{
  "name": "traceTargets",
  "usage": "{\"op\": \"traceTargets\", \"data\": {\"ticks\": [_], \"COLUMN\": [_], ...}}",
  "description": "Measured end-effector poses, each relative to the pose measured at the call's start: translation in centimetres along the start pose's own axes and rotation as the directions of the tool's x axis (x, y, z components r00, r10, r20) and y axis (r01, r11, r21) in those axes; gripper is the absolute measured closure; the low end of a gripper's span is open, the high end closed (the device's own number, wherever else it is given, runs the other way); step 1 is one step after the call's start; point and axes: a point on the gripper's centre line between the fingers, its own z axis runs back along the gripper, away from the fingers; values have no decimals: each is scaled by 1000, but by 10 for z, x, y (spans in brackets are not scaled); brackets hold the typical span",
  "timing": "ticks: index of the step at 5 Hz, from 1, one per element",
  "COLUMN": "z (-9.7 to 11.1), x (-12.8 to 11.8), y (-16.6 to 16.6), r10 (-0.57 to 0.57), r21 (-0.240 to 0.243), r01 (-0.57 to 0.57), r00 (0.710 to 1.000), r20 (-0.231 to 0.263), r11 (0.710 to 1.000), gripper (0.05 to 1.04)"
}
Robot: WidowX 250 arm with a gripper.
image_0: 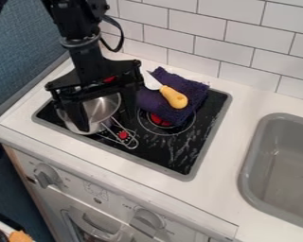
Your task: Move the yellow knife on the lower right side of the burner
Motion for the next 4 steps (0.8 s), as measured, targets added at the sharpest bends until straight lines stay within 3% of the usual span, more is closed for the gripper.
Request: {"op": "traceTargets", "data": {"ticks": [1, 2, 4], "z": [-5, -15, -17], "x": [-1, 15, 47], "y": [0, -26, -69], "r10": [-3, -135, -63], "r21": [11, 32, 54], "r01": [3, 137, 61], "r00": [1000, 989, 997], "r20": [-22, -56, 34], "r11": [1000, 990, 997], "gripper": [83, 83, 83]}}
